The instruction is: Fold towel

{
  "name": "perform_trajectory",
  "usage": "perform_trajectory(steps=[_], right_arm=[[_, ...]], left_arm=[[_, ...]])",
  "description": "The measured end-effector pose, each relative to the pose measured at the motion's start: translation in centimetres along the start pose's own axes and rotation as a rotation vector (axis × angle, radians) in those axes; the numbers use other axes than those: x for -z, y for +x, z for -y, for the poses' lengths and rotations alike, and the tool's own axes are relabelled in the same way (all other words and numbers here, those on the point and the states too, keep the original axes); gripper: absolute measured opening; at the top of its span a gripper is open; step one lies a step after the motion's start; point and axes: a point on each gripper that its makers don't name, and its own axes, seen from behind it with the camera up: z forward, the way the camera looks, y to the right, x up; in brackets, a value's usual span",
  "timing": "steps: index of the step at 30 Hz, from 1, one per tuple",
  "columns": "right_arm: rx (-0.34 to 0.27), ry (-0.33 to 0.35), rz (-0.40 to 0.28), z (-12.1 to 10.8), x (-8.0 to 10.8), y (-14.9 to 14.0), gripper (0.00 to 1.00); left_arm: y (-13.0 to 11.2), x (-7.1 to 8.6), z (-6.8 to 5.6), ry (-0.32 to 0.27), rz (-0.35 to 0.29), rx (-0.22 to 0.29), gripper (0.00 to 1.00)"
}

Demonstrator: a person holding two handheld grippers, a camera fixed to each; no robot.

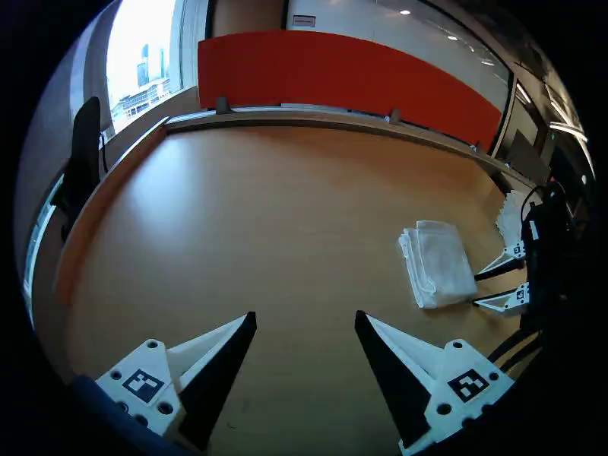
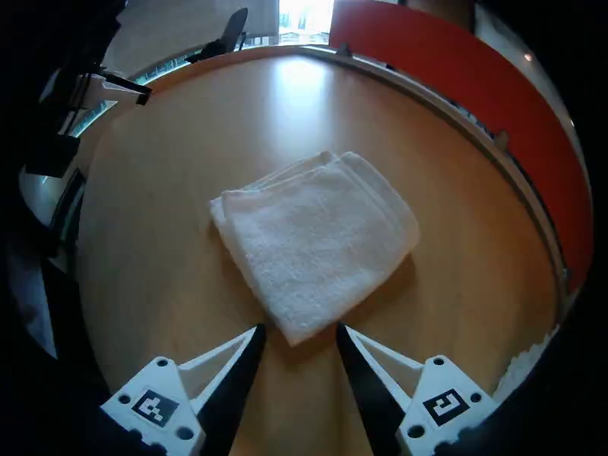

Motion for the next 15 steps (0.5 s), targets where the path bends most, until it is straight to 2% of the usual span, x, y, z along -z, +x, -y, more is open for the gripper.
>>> perform_trajectory(steps=[15], right_arm=[[-0.038, 0.031, 0.009, 0.58, -0.01, -0.62, 0.28]], left_arm=[[0.03, -0.10, -0.03, 0.001, 0.003, -0.001, 0.97]])
